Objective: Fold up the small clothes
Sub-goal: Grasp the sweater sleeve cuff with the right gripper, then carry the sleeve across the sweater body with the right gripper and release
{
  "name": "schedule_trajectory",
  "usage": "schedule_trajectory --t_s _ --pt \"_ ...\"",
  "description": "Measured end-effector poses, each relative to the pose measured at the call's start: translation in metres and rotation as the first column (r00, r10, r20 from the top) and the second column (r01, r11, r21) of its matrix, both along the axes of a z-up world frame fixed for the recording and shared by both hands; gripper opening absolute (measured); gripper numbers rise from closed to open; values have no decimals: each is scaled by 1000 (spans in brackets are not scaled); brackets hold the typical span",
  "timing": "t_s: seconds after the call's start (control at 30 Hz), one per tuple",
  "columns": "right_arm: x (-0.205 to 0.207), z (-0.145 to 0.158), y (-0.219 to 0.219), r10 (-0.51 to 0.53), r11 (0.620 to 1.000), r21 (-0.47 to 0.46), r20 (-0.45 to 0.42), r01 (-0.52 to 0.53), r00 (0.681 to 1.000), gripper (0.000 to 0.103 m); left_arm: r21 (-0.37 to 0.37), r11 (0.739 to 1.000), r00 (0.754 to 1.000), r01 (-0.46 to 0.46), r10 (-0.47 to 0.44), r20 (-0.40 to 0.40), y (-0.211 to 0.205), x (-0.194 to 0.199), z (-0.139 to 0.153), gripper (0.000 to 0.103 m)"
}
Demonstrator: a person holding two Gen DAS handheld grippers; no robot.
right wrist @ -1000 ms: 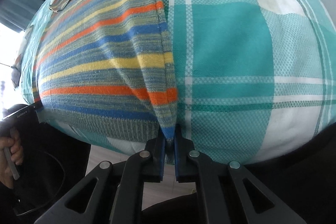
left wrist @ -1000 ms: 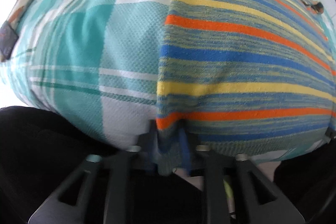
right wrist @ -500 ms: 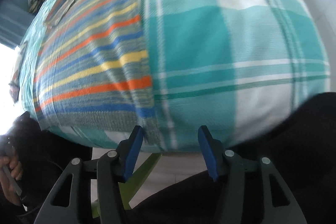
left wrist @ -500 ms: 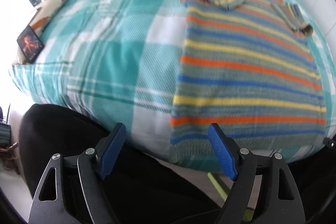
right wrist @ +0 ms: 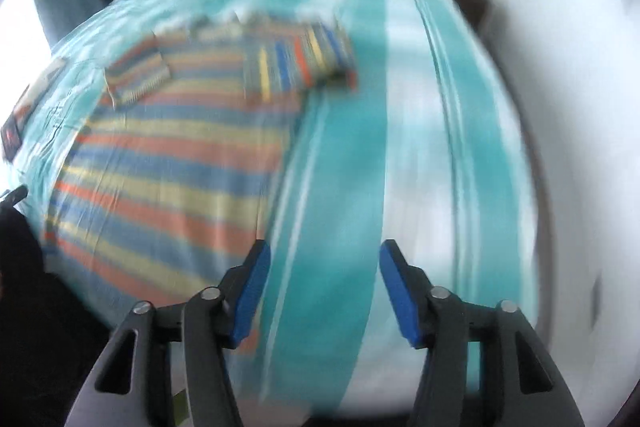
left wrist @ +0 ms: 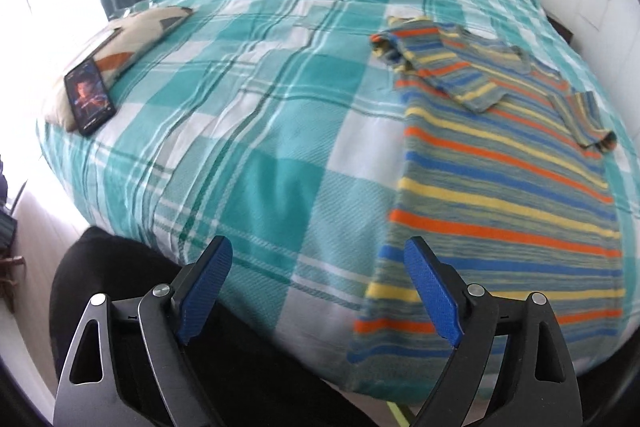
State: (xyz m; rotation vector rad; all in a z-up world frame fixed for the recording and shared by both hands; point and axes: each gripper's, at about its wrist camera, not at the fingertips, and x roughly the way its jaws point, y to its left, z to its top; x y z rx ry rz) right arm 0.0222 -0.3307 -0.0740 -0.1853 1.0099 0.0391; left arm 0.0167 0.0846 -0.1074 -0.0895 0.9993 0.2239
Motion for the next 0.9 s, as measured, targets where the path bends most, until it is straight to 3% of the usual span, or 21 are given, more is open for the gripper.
schedule_trajectory --t_s 0.1,0.2,0.33,0.37,0.43,0.47,0.5,0.63,0.73,0.77,0.9 --pt "60 3 29 161 987 -6 60 -161 985 64 -45 999 1000 -10 10 16 0 4 -2 89" --pt "118 -16 64 275 961 2 45 -275 960 64 -3 1000 999 -12 12 30 -4 5 -1 89" --pt "180 -64 95 279 960 0 -17 -279 960 63 7 1000 1000 -14 14 7 -4 5 -4 89" --pt "192 -77 95 251 968 -3 -26 -251 968 61 0 1000 1000 -19 19 3 -2 5 -5 89" --pt "214 -105 86 165 986 14 -82 -164 983 41 -21 999 999 -34 34 -5 3 6 -7 89" --pt "215 -107 75 126 991 54 -78 -122 989 19 -34 998 999 -43 43 -8 5 6 -7 89" --pt "215 -101 66 89 994 73 -64 -84 994 5 -52 997 999 -53 52 -10 9 6 -8 89" --pt "195 -58 -17 -131 969 214 30 122 991 5 -86 994 998 -60 58 -17 12 7 -12 89" --pt "160 -30 -116 -367 888 321 61 330 928 5 -86 995 999 -50 48 -20 9 7 -13 89" --pt "143 -25 -155 -450 843 355 55 404 891 5 -83 996 999 -45 44 -22 8 8 -13 89" --pt "107 -37 -233 -569 733 442 -18 517 822 5 -64 997 999 -30 28 -36 0 10 -17 89"
